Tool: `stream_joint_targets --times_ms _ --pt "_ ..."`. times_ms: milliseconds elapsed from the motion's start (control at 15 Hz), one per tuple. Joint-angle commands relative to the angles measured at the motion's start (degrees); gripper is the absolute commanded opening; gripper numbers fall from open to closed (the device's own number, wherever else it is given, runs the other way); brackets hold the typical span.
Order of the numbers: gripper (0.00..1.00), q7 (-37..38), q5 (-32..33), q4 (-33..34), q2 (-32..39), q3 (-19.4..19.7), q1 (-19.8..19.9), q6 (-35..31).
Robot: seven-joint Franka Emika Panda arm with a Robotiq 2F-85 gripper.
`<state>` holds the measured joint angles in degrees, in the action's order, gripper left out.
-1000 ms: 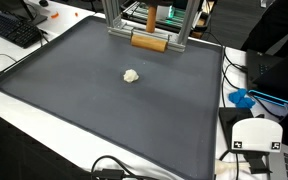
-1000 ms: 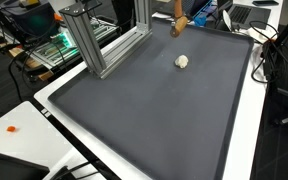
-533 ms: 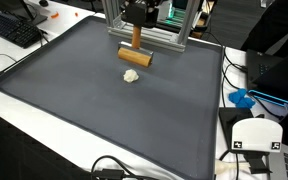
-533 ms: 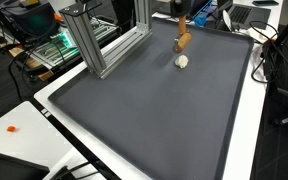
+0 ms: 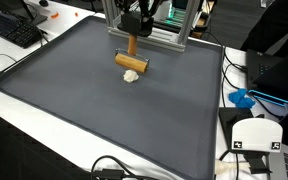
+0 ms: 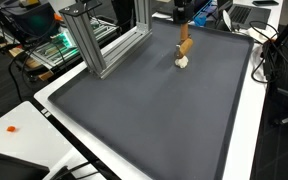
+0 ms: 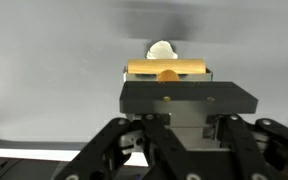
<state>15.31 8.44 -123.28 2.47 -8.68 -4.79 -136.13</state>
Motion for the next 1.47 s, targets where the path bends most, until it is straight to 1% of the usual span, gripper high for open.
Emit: stream_joint_targets --times_ms 0,67,267,467,667,1400 --pt "0.22 -0.13 -0.12 0.1 -0.02 0.93 -0.91 0.11" --pt "0.22 -1.14 -1.37 -0.07 0.24 0.92 -0.84 -0.9" --pt "0.22 -1.0 -1.96 0.13 1.19 1.03 -0.87 -2.08" --pt "0.22 -0.7 -1.65 0.15 2.33 1.36 -0.81 -3.69" --pt "0.22 -0.91 -1.64 0.09 3.39 1.75 -0.79 -3.84" --pt "0.22 -3.1 -2.97 0.56 3.81 1.98 -0.85 3.25"
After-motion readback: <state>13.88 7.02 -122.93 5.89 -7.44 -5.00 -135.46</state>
